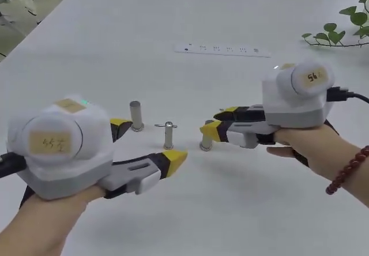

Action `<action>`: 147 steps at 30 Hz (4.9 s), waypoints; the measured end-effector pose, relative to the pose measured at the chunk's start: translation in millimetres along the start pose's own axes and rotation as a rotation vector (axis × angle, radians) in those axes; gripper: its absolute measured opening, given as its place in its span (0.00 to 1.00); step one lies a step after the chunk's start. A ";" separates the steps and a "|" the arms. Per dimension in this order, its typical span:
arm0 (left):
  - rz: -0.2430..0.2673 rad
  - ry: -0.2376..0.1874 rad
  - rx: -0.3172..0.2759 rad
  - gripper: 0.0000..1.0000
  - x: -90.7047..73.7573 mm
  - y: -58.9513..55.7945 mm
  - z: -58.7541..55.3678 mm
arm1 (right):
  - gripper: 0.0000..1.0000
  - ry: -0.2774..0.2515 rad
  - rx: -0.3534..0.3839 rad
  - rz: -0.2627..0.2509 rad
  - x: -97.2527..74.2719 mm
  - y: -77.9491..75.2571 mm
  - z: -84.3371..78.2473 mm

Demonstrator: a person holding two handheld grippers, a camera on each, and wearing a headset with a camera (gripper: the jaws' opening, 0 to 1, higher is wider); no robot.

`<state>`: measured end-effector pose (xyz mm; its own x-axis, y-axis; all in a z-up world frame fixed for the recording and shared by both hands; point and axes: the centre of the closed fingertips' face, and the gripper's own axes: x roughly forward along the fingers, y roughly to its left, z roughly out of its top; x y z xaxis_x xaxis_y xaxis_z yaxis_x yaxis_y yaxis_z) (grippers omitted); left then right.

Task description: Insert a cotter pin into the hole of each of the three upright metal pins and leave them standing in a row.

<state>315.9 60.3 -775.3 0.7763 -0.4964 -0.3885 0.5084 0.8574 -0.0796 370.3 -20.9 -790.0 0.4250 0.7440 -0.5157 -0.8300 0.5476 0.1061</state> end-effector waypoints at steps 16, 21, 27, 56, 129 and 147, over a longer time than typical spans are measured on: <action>-0.003 0.001 0.004 0.67 -0.5 0.5 -2.8 | 0.26 0.049 -0.017 -0.057 -15.9 -47.5 -1.6; -0.003 -0.003 0.008 0.67 -0.4 1.7 -2.1 | 0.25 0.107 -0.027 -0.091 -12.1 -69.2 -15.7; -0.013 -0.012 0.003 0.65 -0.4 3.5 -1.1 | 0.22 0.181 -0.046 -0.115 -5.7 -88.3 -30.6; -0.016 0.028 0.072 0.62 -1.0 8.1 -8.8 | 0.11 0.486 -0.236 0.001 22.6 -110.1 -60.8; -0.240 0.012 -0.094 0.32 5.9 -37.4 29.8 | 0.02 0.241 -0.737 0.085 -28.9 27.0 5.3; -0.287 0.015 -0.193 0.16 8.3 -49.4 30.1 | 0.02 0.192 -0.797 0.159 -23.2 67.1 8.9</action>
<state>308.4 9.8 -747.0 0.6058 -0.7200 -0.3384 0.6242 0.6939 -0.3590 308.0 2.0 -763.3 0.2721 0.6721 -0.6886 -0.9126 -0.0467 -0.4062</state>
